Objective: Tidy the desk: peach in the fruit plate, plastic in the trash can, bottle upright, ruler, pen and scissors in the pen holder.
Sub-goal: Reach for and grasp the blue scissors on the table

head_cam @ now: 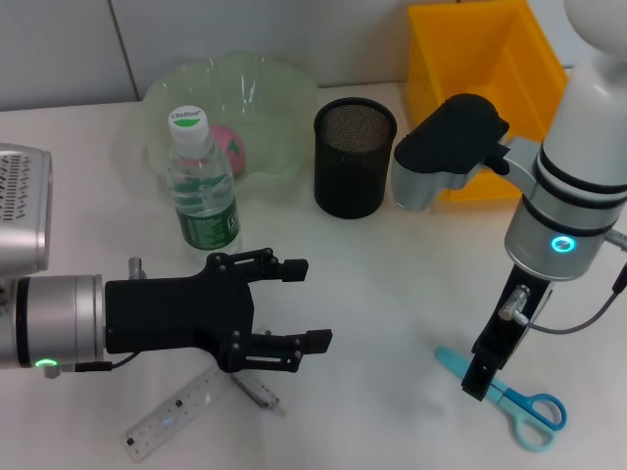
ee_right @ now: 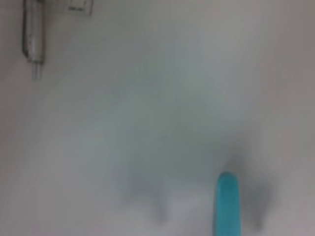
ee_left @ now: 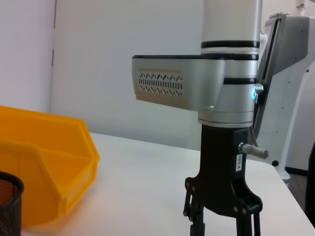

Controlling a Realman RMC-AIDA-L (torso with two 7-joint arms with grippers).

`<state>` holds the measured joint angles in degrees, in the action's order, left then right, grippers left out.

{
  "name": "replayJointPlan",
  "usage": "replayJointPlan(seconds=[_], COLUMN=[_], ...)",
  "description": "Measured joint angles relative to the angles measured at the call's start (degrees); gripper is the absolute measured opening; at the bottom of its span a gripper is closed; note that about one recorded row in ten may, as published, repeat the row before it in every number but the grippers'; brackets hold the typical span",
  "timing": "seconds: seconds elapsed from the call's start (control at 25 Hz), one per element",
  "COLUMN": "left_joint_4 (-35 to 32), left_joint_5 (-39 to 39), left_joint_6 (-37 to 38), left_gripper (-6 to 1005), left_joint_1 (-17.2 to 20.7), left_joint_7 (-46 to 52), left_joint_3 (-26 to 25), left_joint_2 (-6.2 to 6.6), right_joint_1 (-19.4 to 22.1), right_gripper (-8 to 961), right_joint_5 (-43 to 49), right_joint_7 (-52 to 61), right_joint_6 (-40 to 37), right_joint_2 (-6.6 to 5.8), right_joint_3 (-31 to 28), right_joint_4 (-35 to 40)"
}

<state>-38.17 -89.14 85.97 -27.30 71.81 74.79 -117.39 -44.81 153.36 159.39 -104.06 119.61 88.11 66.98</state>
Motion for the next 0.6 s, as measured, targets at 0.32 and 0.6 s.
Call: replayJointPlan(seconds=[0.32,0.6], left_joint_4=[-0.1,-0.4], left_joint_5=[-0.1,-0.2], left_joint_6=[0.0,0.3], left_gripper=[848,846], left_joint_1=[0.1,0.2], left_joint_7=[0.0,0.3], left_joint_3=[0.1,0.1], left_joint_2=[0.39,0.84], right_joint_1=[3.1,6.5], right_gripper=[790,791], right_joint_5=[0.4,0.4], right_joint_7=[3.3,3.9], right_joint_6=[2.4,2.7], right_joint_2=[0.01,0.04], right_joint_3=[1.3,3.7], right_joint_4=[2.5,7.2])
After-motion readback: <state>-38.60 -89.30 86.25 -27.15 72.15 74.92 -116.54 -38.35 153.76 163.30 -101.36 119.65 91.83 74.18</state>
